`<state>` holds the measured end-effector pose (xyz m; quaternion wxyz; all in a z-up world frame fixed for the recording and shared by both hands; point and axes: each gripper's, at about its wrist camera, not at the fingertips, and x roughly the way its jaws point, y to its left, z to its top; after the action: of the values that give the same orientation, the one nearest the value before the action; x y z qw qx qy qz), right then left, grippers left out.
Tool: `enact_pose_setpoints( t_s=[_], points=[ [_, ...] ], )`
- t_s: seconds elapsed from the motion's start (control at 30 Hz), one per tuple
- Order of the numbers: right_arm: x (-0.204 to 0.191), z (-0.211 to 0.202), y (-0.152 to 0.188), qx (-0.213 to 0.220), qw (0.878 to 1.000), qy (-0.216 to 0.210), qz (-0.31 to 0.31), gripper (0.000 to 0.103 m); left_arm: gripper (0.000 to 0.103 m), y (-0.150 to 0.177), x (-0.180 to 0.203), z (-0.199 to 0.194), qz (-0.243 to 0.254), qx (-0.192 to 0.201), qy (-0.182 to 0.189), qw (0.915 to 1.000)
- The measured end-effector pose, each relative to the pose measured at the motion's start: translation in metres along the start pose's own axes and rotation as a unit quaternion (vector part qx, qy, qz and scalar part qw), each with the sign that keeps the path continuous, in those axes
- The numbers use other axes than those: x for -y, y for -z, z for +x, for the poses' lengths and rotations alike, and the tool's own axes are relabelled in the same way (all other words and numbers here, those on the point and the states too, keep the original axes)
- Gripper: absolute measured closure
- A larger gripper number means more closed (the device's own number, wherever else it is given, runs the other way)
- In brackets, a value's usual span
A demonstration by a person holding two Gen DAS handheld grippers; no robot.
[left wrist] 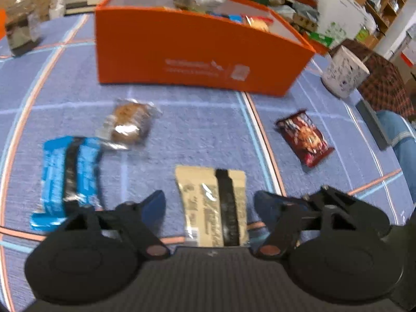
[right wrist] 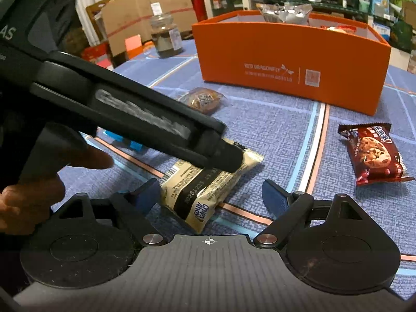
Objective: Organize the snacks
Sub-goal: 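Grasp the beige bar with the left tool while the right reaches toward it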
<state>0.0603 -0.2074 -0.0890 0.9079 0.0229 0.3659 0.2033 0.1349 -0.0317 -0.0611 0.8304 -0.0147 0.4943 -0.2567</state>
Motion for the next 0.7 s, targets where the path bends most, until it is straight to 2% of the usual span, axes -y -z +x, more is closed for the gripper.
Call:
enact_pose_setpoints(
  t_s=[0.2,0.4,0.53,0.57,0.6,0.63,0.67,0.7],
  points=[
    [0.009,-0.007,0.000,-0.002,1.000,-0.004,0.009,0.027,0.037,0.015,0.006,-0.013,0.003,-0.002,0.017,0.9998],
    [0.008,-0.011,0.006,0.000,1.000,-0.003,0.013,0.026,0.037,0.003,0.003,-0.009,0.013,0.005,-0.040,0.9991],
    [-0.001,-0.001,0.001,-0.001,1.000,-0.005,0.001,0.029,0.036,-0.003,-0.002,-0.002,0.003,-0.002,-0.030,0.9995],
    [-0.005,0.001,0.002,0.003,1.000,-0.001,-0.010,0.032,0.037,-0.004,-0.002,0.000,0.005,-0.004,-0.025,0.9997],
    [-0.009,0.002,0.003,0.007,1.000,0.001,-0.020,0.042,0.039,-0.004,-0.002,0.002,0.007,-0.005,-0.016,0.9998],
    [-0.012,0.002,0.003,0.010,1.000,0.001,-0.029,0.045,0.045,-0.005,-0.002,0.002,0.008,-0.003,-0.012,0.9999],
    [-0.013,0.002,0.003,0.011,0.999,0.006,-0.035,0.050,0.058,-0.005,-0.003,0.002,0.005,-0.004,-0.002,1.0000],
    [-0.014,0.001,0.004,0.011,0.999,0.004,-0.039,0.058,0.061,-0.005,-0.005,0.001,-0.005,-0.008,0.014,0.9999]
  ],
)
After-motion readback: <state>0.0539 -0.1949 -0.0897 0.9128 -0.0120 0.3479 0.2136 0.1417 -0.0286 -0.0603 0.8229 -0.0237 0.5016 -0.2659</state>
